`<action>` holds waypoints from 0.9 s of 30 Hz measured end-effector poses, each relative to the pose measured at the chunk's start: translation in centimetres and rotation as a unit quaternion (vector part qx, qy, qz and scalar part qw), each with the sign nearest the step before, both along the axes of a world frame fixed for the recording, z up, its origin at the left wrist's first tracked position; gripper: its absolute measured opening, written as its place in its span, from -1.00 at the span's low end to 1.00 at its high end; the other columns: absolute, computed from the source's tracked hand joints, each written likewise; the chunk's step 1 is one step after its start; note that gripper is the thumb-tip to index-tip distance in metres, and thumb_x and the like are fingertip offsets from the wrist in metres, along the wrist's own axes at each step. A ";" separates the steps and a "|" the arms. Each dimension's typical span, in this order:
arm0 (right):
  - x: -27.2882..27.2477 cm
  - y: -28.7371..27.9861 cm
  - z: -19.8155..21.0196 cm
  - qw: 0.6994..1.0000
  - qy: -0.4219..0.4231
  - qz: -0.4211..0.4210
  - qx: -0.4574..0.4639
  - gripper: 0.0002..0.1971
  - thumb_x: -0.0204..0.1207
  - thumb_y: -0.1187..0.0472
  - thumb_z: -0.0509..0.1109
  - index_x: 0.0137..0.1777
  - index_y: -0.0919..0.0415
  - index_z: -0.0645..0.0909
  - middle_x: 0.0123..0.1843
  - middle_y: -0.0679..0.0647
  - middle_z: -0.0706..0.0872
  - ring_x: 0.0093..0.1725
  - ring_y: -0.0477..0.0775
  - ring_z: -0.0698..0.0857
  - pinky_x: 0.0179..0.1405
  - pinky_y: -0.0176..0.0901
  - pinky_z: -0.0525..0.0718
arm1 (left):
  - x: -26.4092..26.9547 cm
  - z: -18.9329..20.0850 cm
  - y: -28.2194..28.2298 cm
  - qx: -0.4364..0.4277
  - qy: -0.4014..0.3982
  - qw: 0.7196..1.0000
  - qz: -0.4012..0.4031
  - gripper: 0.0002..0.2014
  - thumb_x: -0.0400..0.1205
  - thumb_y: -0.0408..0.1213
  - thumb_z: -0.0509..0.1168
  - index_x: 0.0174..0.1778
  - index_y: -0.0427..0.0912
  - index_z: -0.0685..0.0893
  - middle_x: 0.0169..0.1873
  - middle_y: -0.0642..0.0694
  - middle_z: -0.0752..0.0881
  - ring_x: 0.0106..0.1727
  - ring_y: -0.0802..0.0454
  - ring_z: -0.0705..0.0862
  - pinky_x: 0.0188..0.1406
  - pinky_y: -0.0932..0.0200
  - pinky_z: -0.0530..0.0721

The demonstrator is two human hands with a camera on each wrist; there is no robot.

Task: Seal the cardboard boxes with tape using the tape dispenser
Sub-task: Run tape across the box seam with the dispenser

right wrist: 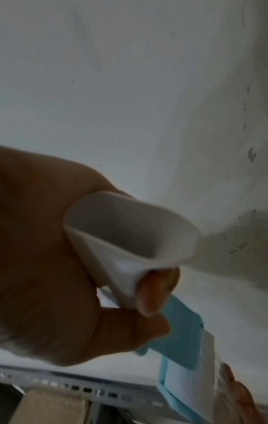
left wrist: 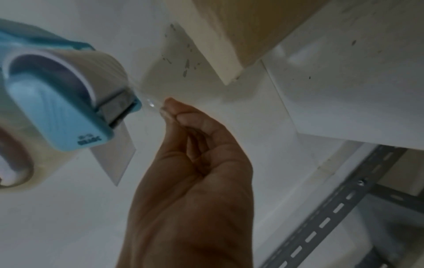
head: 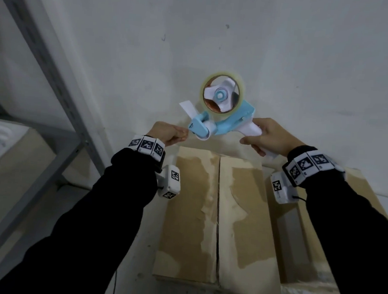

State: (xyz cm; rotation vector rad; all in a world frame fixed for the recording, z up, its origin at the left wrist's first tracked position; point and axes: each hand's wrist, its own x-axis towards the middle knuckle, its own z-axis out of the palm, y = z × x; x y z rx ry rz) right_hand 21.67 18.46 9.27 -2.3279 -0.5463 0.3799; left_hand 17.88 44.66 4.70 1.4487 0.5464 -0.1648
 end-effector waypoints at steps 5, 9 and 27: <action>0.7 -3.2 0.7 0.999 -0.021 -0.003 -0.028 -0.91 0.46 0.28 0.49 -0.17 0.22 0.60 -0.54 0.35 0.62 -0.61 0.15 0.53 -0.55 -0.22 0.52 | -0.7 -1.8 4.8 0.155 -0.003 0.987 0.041 -0.74 0.54 -0.46 0.37 -0.50 -0.24 0.66 -0.56 -0.04 0.71 -0.53 0.12 0.66 -0.51 0.38 0.64; 2.1 -6.7 1.3 0.998 -0.026 -0.051 0.000 -0.83 0.48 0.31 0.48 -0.18 0.41 0.55 -0.52 0.37 0.61 -0.59 0.18 0.54 -0.58 -0.18 0.50 | -1.5 -2.1 7.9 0.069 -0.048 0.995 0.060 -0.99 0.50 -0.60 0.36 -0.20 -0.48 0.68 -0.59 -0.04 0.75 -0.55 0.18 0.72 -0.41 0.45 0.70; 1.4 -10.3 -0.4 0.992 -0.051 -0.119 0.004 -0.73 0.44 0.41 0.46 -0.44 0.26 0.50 -0.57 0.40 0.59 -0.59 0.16 0.51 -0.62 -0.33 0.50 | -0.8 -5.8 1.8 0.016 -0.030 0.999 0.040 -0.70 0.51 -0.54 0.39 0.14 -0.55 0.63 0.00 -0.33 0.72 -0.50 0.28 0.72 -0.23 0.49 0.70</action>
